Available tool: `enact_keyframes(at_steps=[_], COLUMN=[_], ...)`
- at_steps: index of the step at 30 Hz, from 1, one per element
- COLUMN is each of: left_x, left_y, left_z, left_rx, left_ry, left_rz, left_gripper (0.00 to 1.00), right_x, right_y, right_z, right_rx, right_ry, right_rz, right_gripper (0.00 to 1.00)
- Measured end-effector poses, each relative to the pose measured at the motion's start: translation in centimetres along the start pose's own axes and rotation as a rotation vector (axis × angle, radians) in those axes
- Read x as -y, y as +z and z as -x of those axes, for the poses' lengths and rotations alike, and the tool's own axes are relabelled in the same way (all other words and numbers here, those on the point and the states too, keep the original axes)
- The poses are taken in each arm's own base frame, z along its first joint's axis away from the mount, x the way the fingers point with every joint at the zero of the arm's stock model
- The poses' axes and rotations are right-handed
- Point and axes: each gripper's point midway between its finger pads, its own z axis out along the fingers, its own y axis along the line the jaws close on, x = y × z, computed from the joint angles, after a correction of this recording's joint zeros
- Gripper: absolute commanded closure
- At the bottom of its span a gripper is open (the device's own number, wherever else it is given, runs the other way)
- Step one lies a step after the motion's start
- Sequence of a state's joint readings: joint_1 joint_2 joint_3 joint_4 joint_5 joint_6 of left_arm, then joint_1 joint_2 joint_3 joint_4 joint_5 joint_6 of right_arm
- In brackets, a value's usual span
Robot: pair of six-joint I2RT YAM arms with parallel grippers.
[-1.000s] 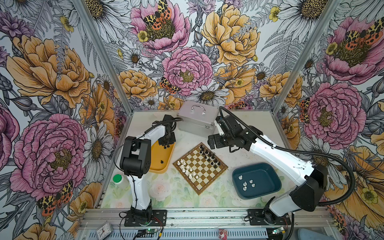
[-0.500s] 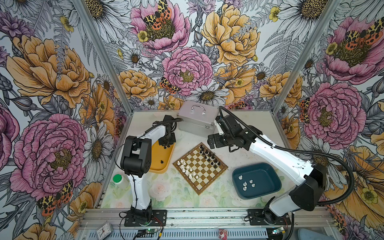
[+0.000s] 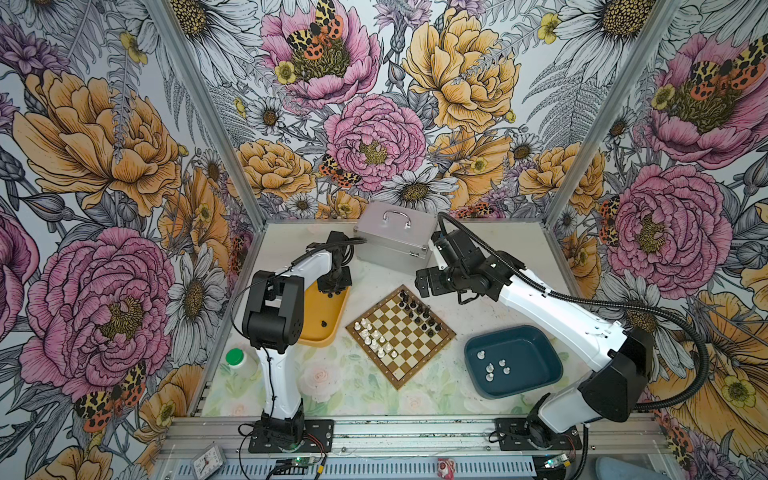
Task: Set up the chess pieces on the board
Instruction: 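Lower the left gripper and grasp a black piece in the yellow tray, then carry the black piece with the left gripper to the board's far row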
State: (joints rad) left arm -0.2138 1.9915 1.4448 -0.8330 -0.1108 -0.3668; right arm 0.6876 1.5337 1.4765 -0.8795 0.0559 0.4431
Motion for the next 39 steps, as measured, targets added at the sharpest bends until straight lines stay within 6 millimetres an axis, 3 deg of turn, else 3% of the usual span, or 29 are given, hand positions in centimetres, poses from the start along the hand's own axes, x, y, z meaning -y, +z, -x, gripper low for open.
enact_keyframes(at_steps=[5, 10, 19, 25, 33, 39], left_x=[0.3, 0.7, 2.3, 5.4, 11.1, 14.7], left_y=[-0.2, -2.0, -9.0, -12.4, -13.5, -10.5], left_z=[0.0, 0.5, 2.3, 1.8, -0.7, -2.9], left_rx=[0.004, 0.043, 0.177, 0.229, 0.213, 0.136], left_ry=[0.005, 0.006, -0.019, 0.019, 0.105, 0.168], left_rz=[-0.004, -0.024, -0.112, -0.179, -0.246, -0.245], left_gripper=[0.87, 0.87, 0.85, 0.84, 0.84, 0.85], right_x=[0.0, 0.1, 0.3, 0.7, 1.4, 2.0], right_y=[-0.2, -0.7, -1.2, -1.8, -3.7, -5.3], right_z=[0.1, 0.0, -0.5, -1.4, -3.0, -3.5], right_rx=[0.005, 0.016, 0.019, 0.02, 0.045, 0.076], right_ry=[0.0, 0.001, -0.007, -0.006, 0.012, 0.025], right_rz=[0.0, 0.003, 0.005, 0.005, 0.015, 0.011], right_gripper=[0.01, 0.01, 0.0, 0.01, 0.0, 0.01])
